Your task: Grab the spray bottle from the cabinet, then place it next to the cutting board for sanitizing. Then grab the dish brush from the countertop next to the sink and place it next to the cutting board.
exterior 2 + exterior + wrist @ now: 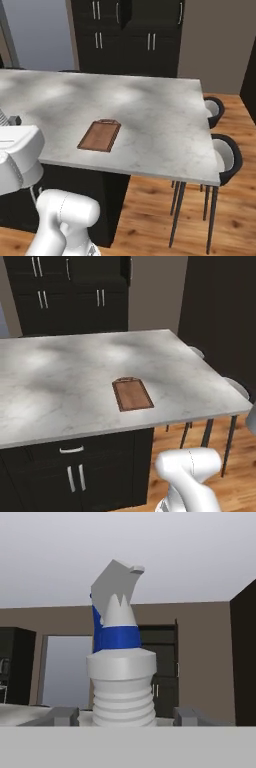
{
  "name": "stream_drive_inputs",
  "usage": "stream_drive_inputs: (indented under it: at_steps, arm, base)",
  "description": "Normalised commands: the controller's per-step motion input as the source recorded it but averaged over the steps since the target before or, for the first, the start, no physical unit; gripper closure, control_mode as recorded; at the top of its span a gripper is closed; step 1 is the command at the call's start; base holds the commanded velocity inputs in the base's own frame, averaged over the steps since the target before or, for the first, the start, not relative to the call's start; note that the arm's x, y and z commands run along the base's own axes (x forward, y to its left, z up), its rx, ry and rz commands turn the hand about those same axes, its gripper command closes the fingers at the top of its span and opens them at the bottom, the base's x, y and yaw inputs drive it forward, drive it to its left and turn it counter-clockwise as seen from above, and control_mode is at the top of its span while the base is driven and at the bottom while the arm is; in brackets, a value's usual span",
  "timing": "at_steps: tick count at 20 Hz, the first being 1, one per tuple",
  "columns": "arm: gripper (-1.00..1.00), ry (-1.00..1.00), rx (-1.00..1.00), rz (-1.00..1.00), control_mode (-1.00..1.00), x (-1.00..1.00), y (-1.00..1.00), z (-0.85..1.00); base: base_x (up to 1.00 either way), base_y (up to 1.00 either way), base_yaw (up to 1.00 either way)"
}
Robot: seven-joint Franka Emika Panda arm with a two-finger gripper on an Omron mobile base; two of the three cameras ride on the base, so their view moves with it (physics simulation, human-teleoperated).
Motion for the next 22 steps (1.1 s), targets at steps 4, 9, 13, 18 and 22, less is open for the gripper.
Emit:
stream_drive_inputs:
  at_steps: [4, 9, 13, 18, 22]
  arm:
    - [1.0, 0.0, 0.0, 0.0, 1.0, 0.0, 0.0, 0.0]
    - [1.0, 0.0, 0.0, 0.0, 1.0, 0.0, 0.0, 0.0]
    - [1.0, 0.0, 0.0, 0.0, 1.0, 0.0, 0.0, 0.0]
    - [1.0, 0.0, 0.0, 0.0, 1.0, 0.0, 0.0, 0.0]
    - [1.0, 0.0, 0.0, 0.0, 1.0, 0.0, 0.0, 0.0]
  base:
    - [0.84, 0.23, 0.01]
    - [0.31, 0.13, 0.01]
    - [-0.09, 0.0, 0.11]
    - [-0.29, 0.0, 0.19]
    - [-0.13, 0.0, 0.17]
